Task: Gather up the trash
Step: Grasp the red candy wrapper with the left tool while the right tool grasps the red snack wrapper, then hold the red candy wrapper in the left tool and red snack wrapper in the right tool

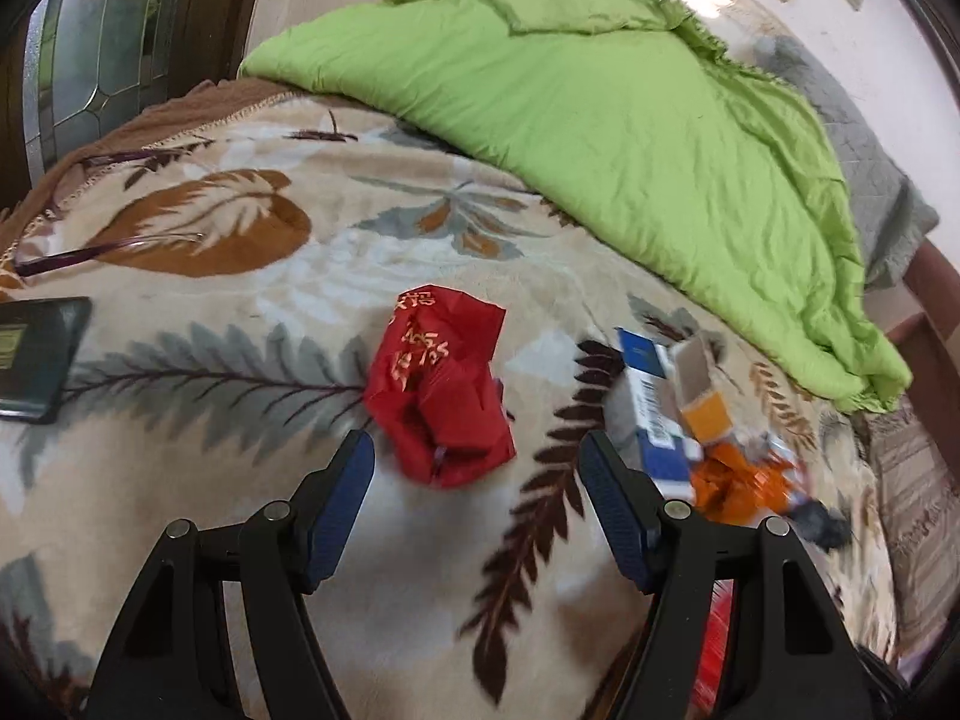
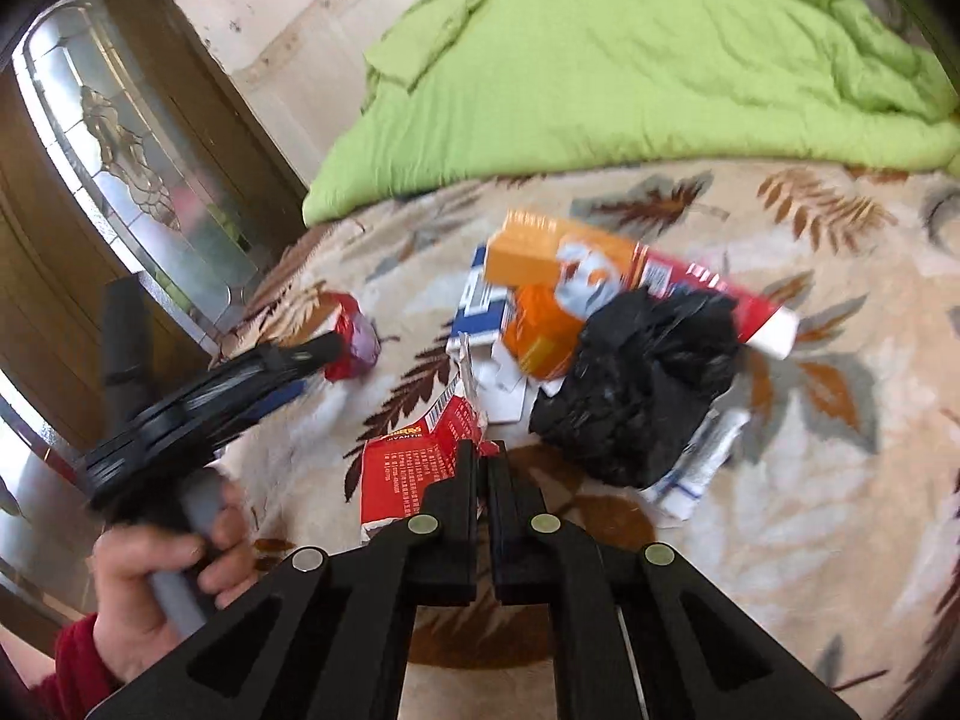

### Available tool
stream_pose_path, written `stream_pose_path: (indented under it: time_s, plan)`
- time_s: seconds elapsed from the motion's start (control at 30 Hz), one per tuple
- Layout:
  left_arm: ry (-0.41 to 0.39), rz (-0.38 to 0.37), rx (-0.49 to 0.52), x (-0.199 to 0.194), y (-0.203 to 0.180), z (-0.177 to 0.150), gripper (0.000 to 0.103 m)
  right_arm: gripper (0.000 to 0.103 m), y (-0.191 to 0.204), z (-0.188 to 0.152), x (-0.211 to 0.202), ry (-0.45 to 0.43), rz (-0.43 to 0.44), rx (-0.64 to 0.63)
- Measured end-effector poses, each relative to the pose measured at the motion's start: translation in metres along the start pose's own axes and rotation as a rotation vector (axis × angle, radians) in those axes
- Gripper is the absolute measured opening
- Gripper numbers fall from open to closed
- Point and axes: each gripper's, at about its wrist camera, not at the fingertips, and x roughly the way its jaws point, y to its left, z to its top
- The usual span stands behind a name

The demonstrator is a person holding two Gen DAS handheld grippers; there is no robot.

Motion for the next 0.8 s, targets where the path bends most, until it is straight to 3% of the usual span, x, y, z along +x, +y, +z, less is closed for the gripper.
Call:
stream_pose_path:
  time_s: [0.03, 0.1, 0.13, 0.17, 0.37, 0.7, 0.8]
  plan:
    - [0.001, 0.018, 0.002, 0.006, -0.001, 0.002, 0.070, 0.004, 0.000, 0.001, -0.002, -0.011, -0.002, 0.000]
    - [0.005, 0.029, -0.001, 0.017, 0.001, 0.006, 0.059, 0.004, -0.001, 0.002, -0.006, -0.014, 0.002, 0.000]
    - [0.016, 0.032, -0.003, 0.021, 0.003, 0.006, 0.043, 0.004, -0.001, 0.003, -0.007, -0.016, -0.001, -0.002]
    - [0.027, 0.029, -0.009, 0.025, 0.005, 0.007, 0.040, 0.004, -0.002, 0.003, -0.008, -0.019, -0.003, -0.002]
    - [-0.005, 0.003, 0.012, 0.014, 0.005, 0.004, 0.037, 0.004, 0.001, 0.003, -0.011, -0.032, -0.006, -0.014]
    - [-0.140, -0.046, 0.228, -0.067, -0.041, -0.043, 0.037, 0.004, 0.006, -0.004, -0.047, -0.148, -0.109, -0.094]
    - [-0.147, -0.060, 0.282, -0.087, -0.052, -0.065, 0.037, 0.004, 0.005, -0.011, -0.066, -0.192, -0.140, -0.110]
